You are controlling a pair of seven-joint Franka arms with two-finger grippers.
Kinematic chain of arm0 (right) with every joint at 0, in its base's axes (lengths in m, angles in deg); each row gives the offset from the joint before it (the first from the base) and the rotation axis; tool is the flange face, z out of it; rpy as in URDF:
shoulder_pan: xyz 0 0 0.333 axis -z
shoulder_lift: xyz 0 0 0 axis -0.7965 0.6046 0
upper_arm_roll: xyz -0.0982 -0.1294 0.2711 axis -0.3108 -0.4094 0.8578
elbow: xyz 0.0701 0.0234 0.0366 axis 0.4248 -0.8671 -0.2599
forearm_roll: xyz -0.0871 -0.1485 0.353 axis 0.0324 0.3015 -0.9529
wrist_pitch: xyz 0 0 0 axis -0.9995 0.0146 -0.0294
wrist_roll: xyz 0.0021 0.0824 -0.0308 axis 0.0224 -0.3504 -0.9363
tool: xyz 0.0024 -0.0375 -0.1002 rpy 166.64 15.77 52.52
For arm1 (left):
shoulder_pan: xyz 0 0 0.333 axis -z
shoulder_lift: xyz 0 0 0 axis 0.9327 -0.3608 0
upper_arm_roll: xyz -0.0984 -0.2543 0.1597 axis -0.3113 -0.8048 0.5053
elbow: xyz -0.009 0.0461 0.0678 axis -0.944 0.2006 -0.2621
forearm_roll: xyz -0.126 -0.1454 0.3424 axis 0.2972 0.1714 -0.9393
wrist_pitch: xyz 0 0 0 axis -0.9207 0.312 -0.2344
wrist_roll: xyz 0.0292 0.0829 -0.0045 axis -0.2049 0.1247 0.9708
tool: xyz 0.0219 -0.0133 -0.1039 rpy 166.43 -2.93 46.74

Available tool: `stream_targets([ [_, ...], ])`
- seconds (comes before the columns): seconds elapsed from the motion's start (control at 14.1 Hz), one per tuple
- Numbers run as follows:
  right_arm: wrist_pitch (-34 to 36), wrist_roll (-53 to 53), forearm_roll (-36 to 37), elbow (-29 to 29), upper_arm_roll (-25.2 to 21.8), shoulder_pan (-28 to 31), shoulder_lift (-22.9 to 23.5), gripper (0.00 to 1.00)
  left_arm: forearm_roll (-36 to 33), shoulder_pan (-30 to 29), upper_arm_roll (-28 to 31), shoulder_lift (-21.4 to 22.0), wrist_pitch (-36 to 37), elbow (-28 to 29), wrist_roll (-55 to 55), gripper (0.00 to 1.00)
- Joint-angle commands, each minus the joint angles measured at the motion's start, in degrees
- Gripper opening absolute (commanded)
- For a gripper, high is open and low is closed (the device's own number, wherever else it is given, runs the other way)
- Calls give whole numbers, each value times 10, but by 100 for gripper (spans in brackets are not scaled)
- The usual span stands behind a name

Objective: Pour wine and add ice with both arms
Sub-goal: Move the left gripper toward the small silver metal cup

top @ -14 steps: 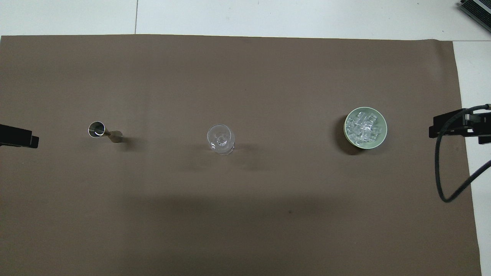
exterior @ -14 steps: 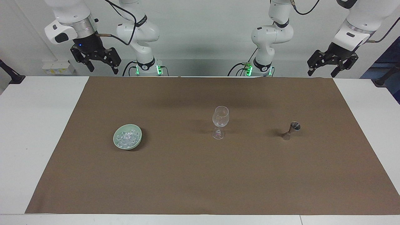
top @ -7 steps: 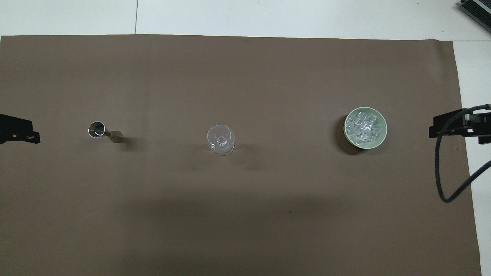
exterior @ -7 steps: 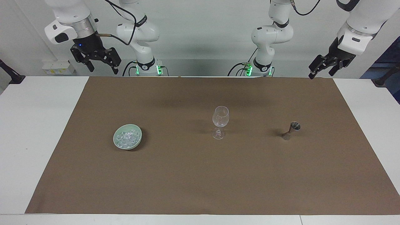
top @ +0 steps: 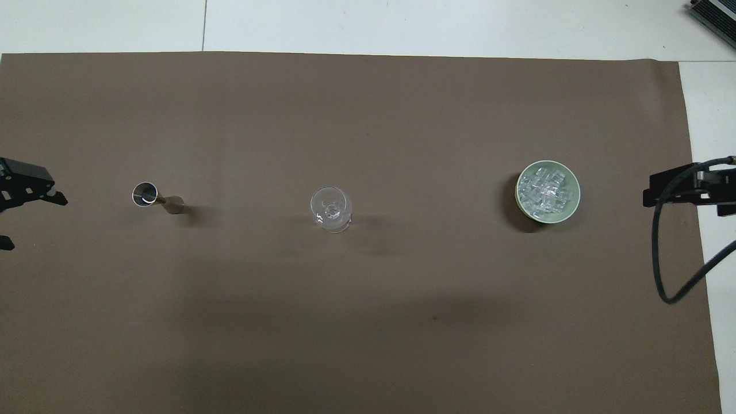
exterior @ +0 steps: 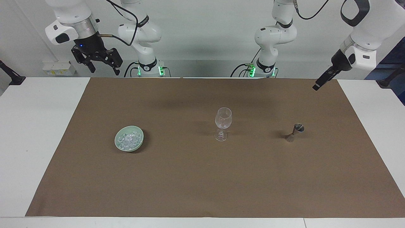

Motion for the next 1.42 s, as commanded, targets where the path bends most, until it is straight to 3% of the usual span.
stream_targets([
  [0.0,-9,4,-13,-14,-4,0,-12,100,34,-30,-3,-19,-35,22,78,100],
  [0.5,-9,4,-13,-14,-4,0,-12,100,161,-84,-3,-66,-82,22,248,100],
  [1.35,-9,5,-13,-14,-4,0,-12,100,330,-164,-4,-167,-81,22,306,100],
])
